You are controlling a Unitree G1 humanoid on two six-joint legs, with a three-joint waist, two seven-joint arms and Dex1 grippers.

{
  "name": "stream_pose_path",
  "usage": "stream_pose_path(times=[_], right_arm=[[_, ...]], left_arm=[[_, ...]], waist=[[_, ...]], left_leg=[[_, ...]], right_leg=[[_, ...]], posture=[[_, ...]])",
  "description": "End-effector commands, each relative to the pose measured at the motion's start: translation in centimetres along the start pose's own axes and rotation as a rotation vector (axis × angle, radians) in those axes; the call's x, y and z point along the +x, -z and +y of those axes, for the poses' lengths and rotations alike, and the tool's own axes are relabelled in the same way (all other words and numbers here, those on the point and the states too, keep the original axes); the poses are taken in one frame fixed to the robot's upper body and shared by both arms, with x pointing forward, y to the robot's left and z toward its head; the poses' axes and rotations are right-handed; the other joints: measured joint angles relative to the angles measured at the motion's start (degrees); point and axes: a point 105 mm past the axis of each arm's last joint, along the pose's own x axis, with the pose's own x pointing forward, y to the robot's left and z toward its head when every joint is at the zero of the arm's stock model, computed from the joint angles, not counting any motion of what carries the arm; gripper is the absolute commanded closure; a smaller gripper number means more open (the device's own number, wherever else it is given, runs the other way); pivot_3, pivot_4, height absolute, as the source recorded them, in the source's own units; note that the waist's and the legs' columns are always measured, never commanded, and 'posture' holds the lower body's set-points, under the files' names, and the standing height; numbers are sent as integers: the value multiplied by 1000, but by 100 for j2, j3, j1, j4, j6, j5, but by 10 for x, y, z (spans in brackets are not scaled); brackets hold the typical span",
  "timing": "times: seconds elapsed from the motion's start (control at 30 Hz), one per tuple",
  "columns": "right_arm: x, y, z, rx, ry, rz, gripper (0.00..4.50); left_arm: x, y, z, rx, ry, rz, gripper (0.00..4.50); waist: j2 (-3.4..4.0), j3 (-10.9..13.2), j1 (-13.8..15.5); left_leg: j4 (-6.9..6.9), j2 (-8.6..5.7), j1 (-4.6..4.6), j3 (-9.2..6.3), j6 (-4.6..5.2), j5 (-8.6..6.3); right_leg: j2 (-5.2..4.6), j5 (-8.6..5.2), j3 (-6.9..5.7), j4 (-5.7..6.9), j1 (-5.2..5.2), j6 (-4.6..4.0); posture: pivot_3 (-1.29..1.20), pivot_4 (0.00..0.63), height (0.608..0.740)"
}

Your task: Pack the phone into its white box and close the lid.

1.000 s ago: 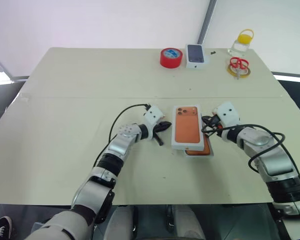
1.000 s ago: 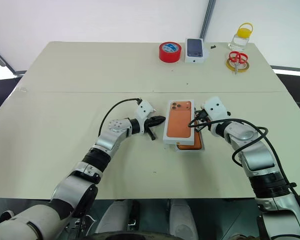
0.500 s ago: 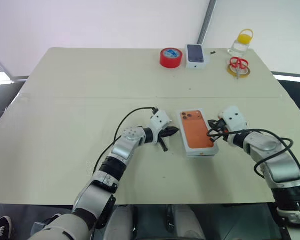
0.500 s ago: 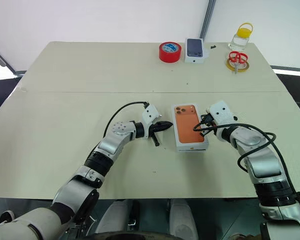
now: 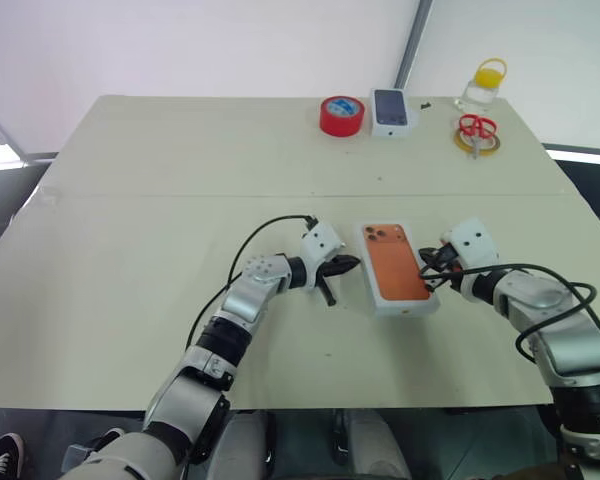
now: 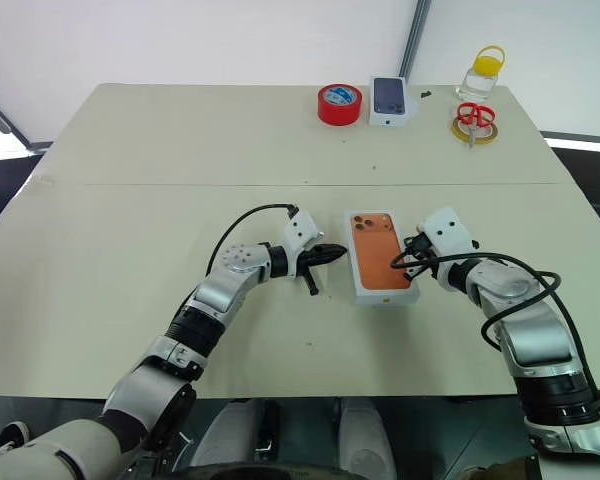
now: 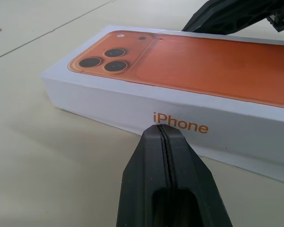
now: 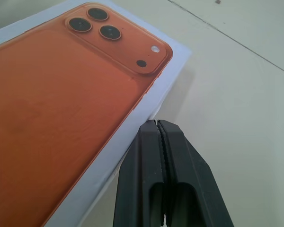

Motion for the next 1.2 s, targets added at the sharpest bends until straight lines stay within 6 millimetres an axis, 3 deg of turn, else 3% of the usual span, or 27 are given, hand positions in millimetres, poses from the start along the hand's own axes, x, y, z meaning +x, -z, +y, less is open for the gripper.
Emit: stream_pose_path(times=[0.03, 0.17, 0.27, 0.4, 0.5, 0.6, 0.67, 0.73, 0.8, 0.97, 1.07, 1.13, 1.2], right_arm=[[-3, -5, 5, -59, -18, -9, 4444], [-3, -7, 8, -83, -24, -18, 4444], [-6, -8, -3, -125, 14, -17, 4444], [-17, -22, -32, -86, 84, -69, 4444], [-25, -22, -42, -122, 86, -57, 4444], [-30, -29, -49, -115, 84, -91, 4444], [-32, -40, -45, -94, 55, -152, 4444], [-34, -54, -27, 21, -51, -241, 4444], [-37, -55, -5, 128, -187, -271, 4444], [-37, -6, 43, 81, -353, -30, 4444], [-37, 33, 51, -69, -355, 159, 4444], [-39, 40, 55, -92, -372, 191, 4444], [-35, 33, 51, -83, -346, 159, 4444]], left_arm=[[0, -2, -6, 48, 27, 4, 4500], [-4, -1, -3, 40, 19, -2, 4500], [-7, -10, 2, 36, -1, -50, 4500], [-13, -47, 4, -16, 50, -203, 4500], [-24, -77, -9, -21, 180, -334, 4500], [-26, -89, -13, -33, 240, -354, 4500], [-16, -88, -1, -18, 165, -325, 4500], [1, -76, 11, -13, 90, -244, 4500], [13, -65, 17, 86, 26, -175, 4500], [32, -46, 2, 1, 85, -151, 4500], [35, -5, -11, 71, 145, 27, 4500], [33, 9, -13, 62, 153, 73, 4500], [29, 5, -11, -12, 161, 40, 4500]], waist=[[0, 0, -6], [1, -1, -15], [1, -1, -13], [1, 0, -10], [1, 0, 10], [1, 0, -2], [2, -1, -4], [2, -1, -1], [1, -1, -1], [0, 0, 13], [3, -5, -4], [-32, -38, -1], [-61, -76, 11]], left_leg=[[0, 0, 0, 0, 0, 0], [0, 0, 3, 2, 0, 0], [0, 2, 3, 1, 0, 0], [0, 2, 2, 2, 0, 0], [1, 0, 0, 1, 0, 0], [1, 0, 1, 1, 0, 0], [3, -2, 5, 1, 0, 0], [3, -3, 13, 0, 0, 0], [4, -4, 13, -3, 0, 0], [0, -2, 5, -7, 10, -6], [4, -11, 4, 2, 11, -7], [7, -14, 20, 4, 10, -7], [7, -6, 33, -7, 10, -8]], right_leg=[[0, 0, 0, 0, 0, 0], [0, 0, 1, 1, 0, 0], [1, 0, 0, 2, 0, 0], [1, 1, 1, 2, -1, 0], [0, 0, 1, 2, 0, 0], [0, 0, 1, -1, 4, 0], [0, 1, 2, 1, 7, -1], [2, 1, 1, 1, 15, -1], [4, 1, 0, 1, 17, 0], [1, 2, -7, -7, 15, 4], [-11, 0, -3, -13, 14, 1], [-16, -10, -4, -14, 31, -14], [-9, -13, -14, -16, 48, -16]], posture=[[0, 150, 740], [0, 150, 740], [0, 150, 740], [0, 150, 740], [0, 150, 740], [0, 150, 740], [0, 150, 740], [0, 150, 740], [0, 150, 740], [0, 150, 740], [0, 150, 740], [0, 150, 740], [0, 150, 740]])
